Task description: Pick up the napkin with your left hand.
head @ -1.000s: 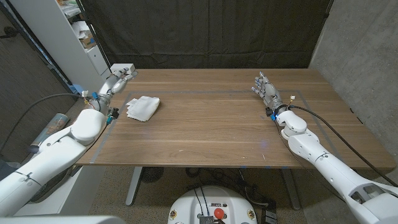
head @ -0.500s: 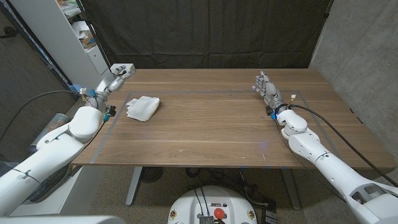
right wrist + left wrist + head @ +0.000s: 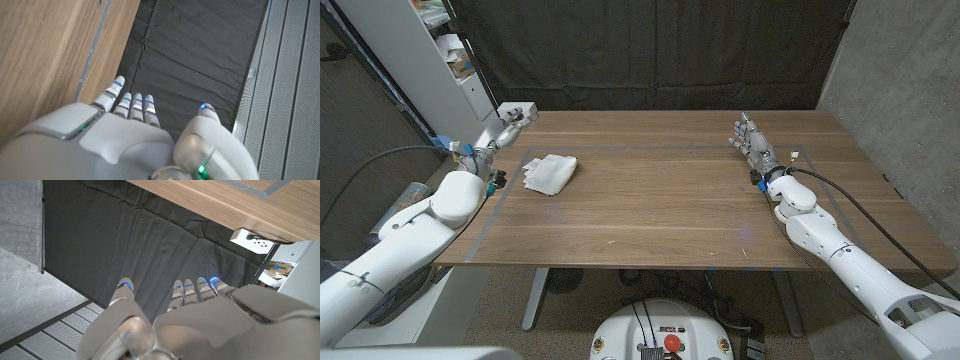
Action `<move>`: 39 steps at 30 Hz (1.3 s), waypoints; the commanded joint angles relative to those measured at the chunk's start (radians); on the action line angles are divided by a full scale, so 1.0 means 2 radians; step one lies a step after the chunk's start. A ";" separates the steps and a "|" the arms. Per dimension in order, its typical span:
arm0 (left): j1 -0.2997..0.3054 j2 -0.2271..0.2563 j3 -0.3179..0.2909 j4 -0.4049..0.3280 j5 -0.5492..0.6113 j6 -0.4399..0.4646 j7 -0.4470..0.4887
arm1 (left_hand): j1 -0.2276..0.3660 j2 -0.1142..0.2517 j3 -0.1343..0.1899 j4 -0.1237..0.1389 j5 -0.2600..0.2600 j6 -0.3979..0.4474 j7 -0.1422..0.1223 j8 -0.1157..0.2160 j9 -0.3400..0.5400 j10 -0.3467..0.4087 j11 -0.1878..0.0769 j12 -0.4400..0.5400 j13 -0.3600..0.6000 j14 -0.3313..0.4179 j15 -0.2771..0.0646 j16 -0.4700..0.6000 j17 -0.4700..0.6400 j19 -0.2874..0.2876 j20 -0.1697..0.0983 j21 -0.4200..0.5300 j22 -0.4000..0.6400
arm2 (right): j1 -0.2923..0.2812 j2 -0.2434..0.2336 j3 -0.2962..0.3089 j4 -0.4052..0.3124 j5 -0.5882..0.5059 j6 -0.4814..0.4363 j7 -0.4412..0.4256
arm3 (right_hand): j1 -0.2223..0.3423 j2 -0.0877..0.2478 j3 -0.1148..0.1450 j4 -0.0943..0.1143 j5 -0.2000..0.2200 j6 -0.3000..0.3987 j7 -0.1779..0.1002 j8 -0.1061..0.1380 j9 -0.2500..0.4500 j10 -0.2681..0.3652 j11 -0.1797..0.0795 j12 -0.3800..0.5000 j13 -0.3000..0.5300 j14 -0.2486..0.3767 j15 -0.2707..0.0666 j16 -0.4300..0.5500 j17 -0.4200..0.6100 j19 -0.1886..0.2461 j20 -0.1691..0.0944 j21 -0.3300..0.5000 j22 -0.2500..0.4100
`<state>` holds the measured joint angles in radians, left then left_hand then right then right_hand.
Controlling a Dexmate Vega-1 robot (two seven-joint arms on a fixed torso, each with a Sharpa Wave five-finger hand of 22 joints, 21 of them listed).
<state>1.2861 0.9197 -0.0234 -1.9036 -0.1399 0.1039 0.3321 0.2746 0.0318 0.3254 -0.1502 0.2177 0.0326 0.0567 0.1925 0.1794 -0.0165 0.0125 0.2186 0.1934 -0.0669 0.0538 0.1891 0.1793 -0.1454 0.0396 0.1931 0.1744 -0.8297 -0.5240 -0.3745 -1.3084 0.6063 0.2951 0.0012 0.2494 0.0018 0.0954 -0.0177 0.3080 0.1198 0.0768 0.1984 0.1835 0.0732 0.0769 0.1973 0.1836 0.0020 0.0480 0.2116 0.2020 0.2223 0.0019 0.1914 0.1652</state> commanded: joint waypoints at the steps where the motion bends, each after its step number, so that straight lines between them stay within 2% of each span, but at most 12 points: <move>1: 0.004 0.004 -0.003 -0.013 0.007 0.018 0.006 | 0.006 0.001 0.002 -0.003 -0.003 0.005 0.001 0.003 0.001 0.001 0.000 0.001 0.001 0.000 -0.001 0.002 0.001 -0.002 0.002 0.002 0.001 | 0.009 0.004 -0.006 0.007 -0.004 0.007 0.011 | 0.003 0.001 -0.001 -0.001 -0.001 0.005 0.000 0.000 0.003 0.004 0.002 -0.001 0.002 0.005 0.001 -0.001 0.003 0.005 0.001 0.000 0.002; 7: 0.001 0.016 0.002 -0.026 0.030 0.045 0.013 | 0.008 0.001 0.003 -0.003 -0.003 0.007 0.000 0.003 0.001 0.001 0.000 0.001 0.001 0.000 0.000 0.002 0.001 -0.001 0.003 0.002 0.001 | 0.007 0.001 -0.003 0.008 -0.005 0.011 0.010 | 0.003 0.002 -0.001 -0.001 -0.001 0.006 0.000 0.000 0.003 0.005 0.002 0.000 0.002 0.006 0.001 -0.001 0.003 0.005 0.001 0.000 0.002; 20: -0.020 0.021 0.026 -0.020 0.042 0.056 0.006 | 0.012 0.001 0.004 -0.003 -0.004 0.007 -0.002 0.003 0.001 0.003 -0.003 0.001 0.001 0.003 -0.002 0.002 0.001 0.000 0.003 0.002 0.001 | 0.011 0.009 -0.003 0.024 -0.001 0.021 0.016 | 0.003 0.002 -0.002 -0.001 -0.002 0.007 -0.001 0.000 0.003 0.006 0.002 0.000 0.002 0.006 0.000 -0.001 0.003 0.005 0.001 0.000 0.002; 28: -0.033 0.029 0.044 -0.023 0.053 0.075 0.005 | 0.014 0.001 0.004 -0.003 -0.004 0.007 -0.003 0.003 0.001 0.003 -0.003 0.001 0.001 0.003 -0.002 0.002 0.001 0.001 0.003 0.002 0.001 | 0.012 0.008 -0.002 0.023 -0.002 0.021 0.015 | 0.003 0.002 -0.002 -0.001 -0.002 0.007 -0.001 0.000 0.003 0.006 0.002 -0.001 0.002 0.007 0.000 -0.001 0.003 0.005 0.001 0.000 0.002; 31: -0.036 0.038 0.051 -0.027 0.065 0.083 0.004 | 0.015 0.001 0.004 -0.003 -0.004 0.007 -0.004 0.003 0.001 0.004 -0.003 0.001 0.001 0.003 -0.002 0.002 0.001 0.001 0.003 0.002 0.001 | 0.012 0.007 -0.001 0.023 -0.002 0.022 0.014 | 0.003 0.002 -0.002 -0.001 -0.002 0.007 -0.001 0.000 0.003 0.006 0.002 -0.001 0.002 0.007 0.001 -0.001 0.003 0.005 0.001 0.000 0.002; 39: -0.034 0.050 0.051 -0.029 0.064 0.085 -0.004 | 0.020 0.001 0.005 -0.005 -0.003 0.004 -0.003 0.001 0.001 0.003 -0.002 0.001 0.001 0.003 -0.001 0.001 0.001 0.001 0.004 0.002 0.001 | 0.010 0.007 -0.001 0.019 -0.003 0.024 0.012 | 0.003 0.002 -0.003 -0.001 -0.002 0.007 -0.002 0.000 0.003 0.006 0.001 -0.001 0.002 0.007 0.000 -0.001 0.003 0.005 0.001 0.000 0.002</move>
<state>1.2251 0.9872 0.0612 -1.9509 -0.0317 0.2449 0.3407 0.3030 0.0339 0.3311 -0.1558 0.2107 0.0467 0.0499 0.1924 0.1791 -0.0112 0.0072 0.2186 0.1932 -0.0631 0.0499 0.1891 0.1791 -0.1413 0.0436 0.1931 0.1743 -0.8070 -0.5091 -0.3784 -1.2651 0.6022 0.3387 0.0295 0.2494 0.0017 0.0924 -0.0207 0.3080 0.1251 0.0715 0.1984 0.1835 0.0785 0.0822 0.1974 0.1837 0.0110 0.0463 0.2116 0.2020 0.2259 0.0054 0.1914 0.1651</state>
